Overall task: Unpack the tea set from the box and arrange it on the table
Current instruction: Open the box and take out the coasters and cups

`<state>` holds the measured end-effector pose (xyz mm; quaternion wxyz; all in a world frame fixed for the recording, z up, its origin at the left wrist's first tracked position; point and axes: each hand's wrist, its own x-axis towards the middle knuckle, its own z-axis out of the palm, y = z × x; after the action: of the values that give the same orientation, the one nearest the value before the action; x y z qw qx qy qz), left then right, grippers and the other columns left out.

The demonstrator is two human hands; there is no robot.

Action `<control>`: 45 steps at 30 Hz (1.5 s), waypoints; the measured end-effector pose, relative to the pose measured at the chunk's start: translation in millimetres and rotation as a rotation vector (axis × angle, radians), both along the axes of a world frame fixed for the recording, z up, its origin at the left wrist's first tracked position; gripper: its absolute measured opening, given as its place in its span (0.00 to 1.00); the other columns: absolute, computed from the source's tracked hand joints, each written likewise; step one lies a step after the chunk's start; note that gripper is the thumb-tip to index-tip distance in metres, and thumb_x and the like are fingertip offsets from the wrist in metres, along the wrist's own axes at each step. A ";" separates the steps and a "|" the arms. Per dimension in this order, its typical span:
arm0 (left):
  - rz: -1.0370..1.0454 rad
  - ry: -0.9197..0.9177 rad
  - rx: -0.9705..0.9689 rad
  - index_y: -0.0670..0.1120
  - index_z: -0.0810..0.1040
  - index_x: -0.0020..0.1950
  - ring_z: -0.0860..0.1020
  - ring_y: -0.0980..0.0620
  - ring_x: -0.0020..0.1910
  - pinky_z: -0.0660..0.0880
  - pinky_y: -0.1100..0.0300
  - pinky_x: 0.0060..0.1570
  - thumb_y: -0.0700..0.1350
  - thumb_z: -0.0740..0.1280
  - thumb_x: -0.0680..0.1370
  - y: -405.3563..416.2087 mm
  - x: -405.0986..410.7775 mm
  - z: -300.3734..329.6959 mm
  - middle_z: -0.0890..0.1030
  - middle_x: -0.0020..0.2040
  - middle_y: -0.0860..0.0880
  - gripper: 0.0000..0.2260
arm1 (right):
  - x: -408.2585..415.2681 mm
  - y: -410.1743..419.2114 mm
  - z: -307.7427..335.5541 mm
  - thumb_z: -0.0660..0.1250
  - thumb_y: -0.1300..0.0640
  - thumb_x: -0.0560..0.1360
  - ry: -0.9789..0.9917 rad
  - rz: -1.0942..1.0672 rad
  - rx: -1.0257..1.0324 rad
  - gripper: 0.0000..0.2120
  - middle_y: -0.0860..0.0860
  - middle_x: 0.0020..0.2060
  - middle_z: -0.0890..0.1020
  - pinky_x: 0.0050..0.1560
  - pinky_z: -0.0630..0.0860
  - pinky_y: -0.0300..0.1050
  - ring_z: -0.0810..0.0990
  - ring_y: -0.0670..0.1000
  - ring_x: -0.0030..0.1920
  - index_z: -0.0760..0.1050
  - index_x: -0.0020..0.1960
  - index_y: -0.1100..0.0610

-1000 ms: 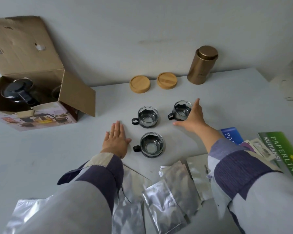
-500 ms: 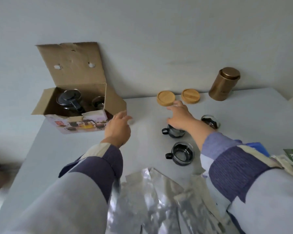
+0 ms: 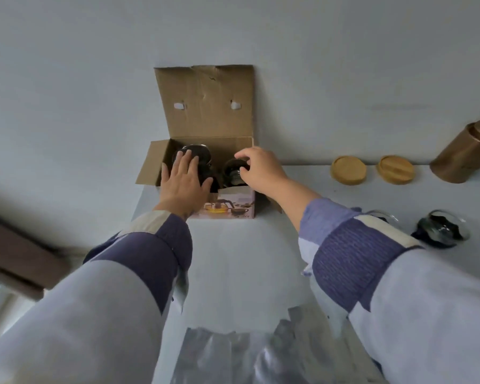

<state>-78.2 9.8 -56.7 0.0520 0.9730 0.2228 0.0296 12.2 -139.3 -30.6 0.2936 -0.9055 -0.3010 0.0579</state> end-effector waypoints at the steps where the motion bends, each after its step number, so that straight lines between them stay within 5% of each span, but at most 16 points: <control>1: -0.009 0.037 0.011 0.45 0.49 0.79 0.41 0.50 0.78 0.41 0.46 0.76 0.58 0.53 0.81 6.4 0.7 -3.9 0.46 0.80 0.48 0.30 | 4.4 10.2 -3.4 0.65 0.60 0.75 -0.006 0.009 -0.050 0.19 0.52 0.64 0.76 0.62 0.75 0.54 0.75 0.54 0.63 0.74 0.66 0.53; 5: -0.035 0.051 0.079 0.45 0.42 0.79 0.41 0.50 0.78 0.43 0.51 0.76 0.60 0.47 0.81 13.7 -1.3 -19.4 0.43 0.79 0.47 0.31 | 20.6 43.9 -8.7 0.63 0.66 0.74 -0.086 0.062 -0.389 0.19 0.59 0.63 0.74 0.60 0.74 0.52 0.75 0.61 0.61 0.72 0.65 0.60; 9: -0.036 0.035 0.118 0.44 0.41 0.78 0.41 0.50 0.78 0.43 0.52 0.75 0.58 0.45 0.82 14.8 -0.9 -24.6 0.42 0.79 0.47 0.30 | 30.9 66.8 -11.6 0.64 0.62 0.75 -0.151 0.024 -0.650 0.21 0.62 0.63 0.73 0.60 0.72 0.53 0.71 0.62 0.65 0.68 0.67 0.61; 16: -0.043 -0.007 0.119 0.44 0.42 0.79 0.41 0.49 0.78 0.42 0.53 0.75 0.58 0.44 0.82 15.6 -1.0 -27.7 0.42 0.79 0.46 0.30 | 40.4 83.1 -32.8 0.66 0.61 0.75 -0.137 -0.071 -0.733 0.24 0.62 0.64 0.72 0.60 0.71 0.52 0.69 0.61 0.66 0.63 0.69 0.61; 30: -0.053 0.004 0.131 0.44 0.42 0.78 0.42 0.48 0.78 0.43 0.51 0.75 0.57 0.45 0.82 14.6 0.0 -27.5 0.43 0.79 0.45 0.30 | 35.7 66.3 -16.1 0.74 0.66 0.66 -0.294 0.001 -0.548 0.33 0.58 0.69 0.57 0.54 0.74 0.53 0.72 0.61 0.59 0.63 0.67 0.63; 36: -0.051 0.033 0.122 0.44 0.43 0.79 0.43 0.48 0.78 0.44 0.50 0.75 0.57 0.45 0.82 14.1 0.3 -24.7 0.43 0.79 0.45 0.30 | 34.0 47.3 8.3 0.79 0.54 0.63 -0.262 0.031 -0.398 0.43 0.57 0.67 0.67 0.60 0.71 0.53 0.70 0.61 0.64 0.60 0.71 0.60; 45: -0.040 0.078 0.090 0.44 0.42 0.79 0.42 0.49 0.78 0.44 0.49 0.76 0.58 0.47 0.81 12.6 -0.9 -19.7 0.43 0.79 0.46 0.31 | 3.9 15.0 8.1 0.78 0.47 0.61 -0.091 -0.260 0.073 0.40 0.56 0.62 0.68 0.57 0.74 0.49 0.72 0.57 0.60 0.65 0.67 0.55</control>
<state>-79.1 22.4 -76.4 -0.0002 0.9790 0.2037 0.0004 16.1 -124.3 -22.4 0.3175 -0.9272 -0.1959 -0.0330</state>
